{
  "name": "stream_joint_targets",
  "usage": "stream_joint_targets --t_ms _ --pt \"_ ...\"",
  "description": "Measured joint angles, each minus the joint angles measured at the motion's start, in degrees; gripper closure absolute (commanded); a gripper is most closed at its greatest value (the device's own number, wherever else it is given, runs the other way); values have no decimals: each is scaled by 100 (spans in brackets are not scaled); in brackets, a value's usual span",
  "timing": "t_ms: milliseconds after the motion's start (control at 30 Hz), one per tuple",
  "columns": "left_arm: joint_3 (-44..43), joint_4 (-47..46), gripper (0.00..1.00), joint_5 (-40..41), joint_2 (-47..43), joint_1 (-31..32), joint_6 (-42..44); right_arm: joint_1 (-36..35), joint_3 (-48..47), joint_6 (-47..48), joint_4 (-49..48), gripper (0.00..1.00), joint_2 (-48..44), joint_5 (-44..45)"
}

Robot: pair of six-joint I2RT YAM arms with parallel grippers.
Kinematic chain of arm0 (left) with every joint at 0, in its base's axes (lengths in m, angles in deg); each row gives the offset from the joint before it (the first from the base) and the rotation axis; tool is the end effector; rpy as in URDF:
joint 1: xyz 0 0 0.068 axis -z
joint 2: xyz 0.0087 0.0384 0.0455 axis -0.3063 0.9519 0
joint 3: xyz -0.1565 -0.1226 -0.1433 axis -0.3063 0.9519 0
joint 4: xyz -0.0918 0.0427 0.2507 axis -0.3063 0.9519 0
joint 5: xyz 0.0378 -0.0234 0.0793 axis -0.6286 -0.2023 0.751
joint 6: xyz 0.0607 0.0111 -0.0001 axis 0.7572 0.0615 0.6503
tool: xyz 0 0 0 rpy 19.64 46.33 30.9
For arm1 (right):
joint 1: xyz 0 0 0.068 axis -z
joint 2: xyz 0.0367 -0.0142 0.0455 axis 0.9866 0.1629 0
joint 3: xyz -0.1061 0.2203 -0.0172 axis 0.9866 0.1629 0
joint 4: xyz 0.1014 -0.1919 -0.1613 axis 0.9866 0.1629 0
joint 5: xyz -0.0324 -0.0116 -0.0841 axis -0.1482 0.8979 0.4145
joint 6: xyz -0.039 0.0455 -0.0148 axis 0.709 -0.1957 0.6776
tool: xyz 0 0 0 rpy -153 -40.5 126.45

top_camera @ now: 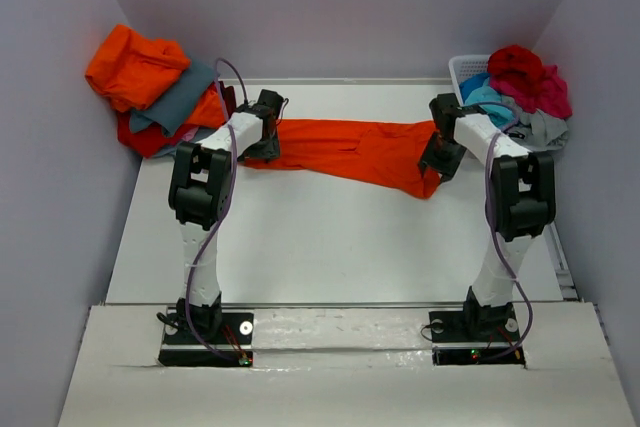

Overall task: Fold and stack the t-shirts
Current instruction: Fold the tshirt

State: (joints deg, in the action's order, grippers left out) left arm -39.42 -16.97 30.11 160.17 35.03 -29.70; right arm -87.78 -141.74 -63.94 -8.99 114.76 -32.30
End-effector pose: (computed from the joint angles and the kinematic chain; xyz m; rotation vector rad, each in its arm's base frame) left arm 0.4393 -0.1191 0.1429 -0.1876 2.5639 0.2274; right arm 0.3811 0.0401 0.1659 0.7496 2.7930 -0.1177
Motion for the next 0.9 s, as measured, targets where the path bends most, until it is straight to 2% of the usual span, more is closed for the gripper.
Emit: stream_joint_targets --t_ms 400,900 --pt "0 -2 22 2 0 0 15 0 -439 2 -208 49 282 -365" --pt "0 2 22 0 0 0 17 0 -83 -4 -387 52 319 -686"
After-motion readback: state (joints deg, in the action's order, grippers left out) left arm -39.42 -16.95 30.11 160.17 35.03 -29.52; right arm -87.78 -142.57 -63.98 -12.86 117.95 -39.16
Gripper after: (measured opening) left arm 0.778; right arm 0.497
